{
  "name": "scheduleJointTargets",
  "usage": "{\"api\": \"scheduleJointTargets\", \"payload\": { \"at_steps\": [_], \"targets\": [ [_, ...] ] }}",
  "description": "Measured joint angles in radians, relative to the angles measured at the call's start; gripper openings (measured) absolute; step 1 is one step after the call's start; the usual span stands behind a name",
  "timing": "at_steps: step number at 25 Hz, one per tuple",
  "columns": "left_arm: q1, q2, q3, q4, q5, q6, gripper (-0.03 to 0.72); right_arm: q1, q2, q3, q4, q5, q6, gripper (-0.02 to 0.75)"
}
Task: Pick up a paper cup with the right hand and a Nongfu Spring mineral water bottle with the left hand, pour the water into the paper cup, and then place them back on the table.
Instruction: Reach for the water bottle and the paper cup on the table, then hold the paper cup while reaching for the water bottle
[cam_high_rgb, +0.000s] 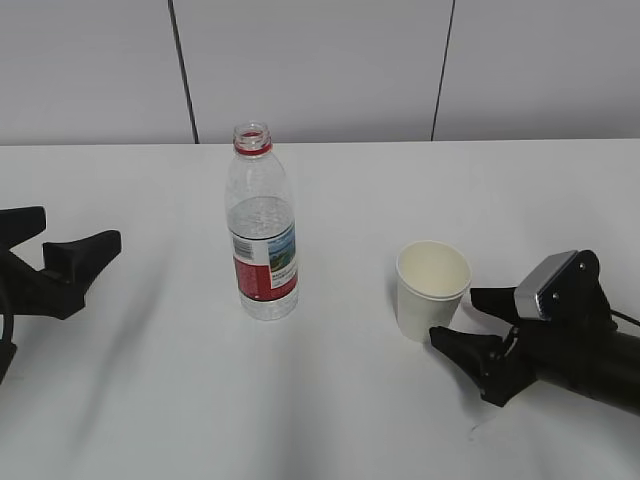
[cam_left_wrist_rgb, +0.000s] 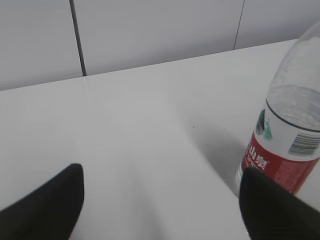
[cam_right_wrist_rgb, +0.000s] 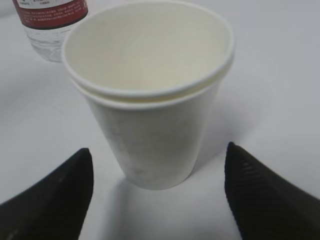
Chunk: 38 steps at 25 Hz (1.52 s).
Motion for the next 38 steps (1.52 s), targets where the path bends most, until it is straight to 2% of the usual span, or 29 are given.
{"api": "scheduleJointTargets", "payload": {
  "at_steps": [7, 16, 29, 38],
  "targets": [
    [0.0, 0.0, 0.0, 0.0, 0.005, 0.0, 0.568, 0.006, 0.008, -0.048, -0.034, 0.0, 0.002, 0.603],
    [0.0, 0.0, 0.0, 0.0, 0.007, 0.0, 0.568, 0.057, 0.05, -0.11, -0.049, 0.0, 0.002, 0.596],
    [0.0, 0.0, 0.0, 0.0, 0.006, 0.0, 0.568, 0.061, 0.066, -0.127, 0.002, 0.0, 0.002, 0.589],
    [0.0, 0.0, 0.0, 0.0, 0.005, -0.001, 0.568, 0.063, 0.068, -0.157, -0.007, 0.0, 0.007, 0.65]
  ]
}}
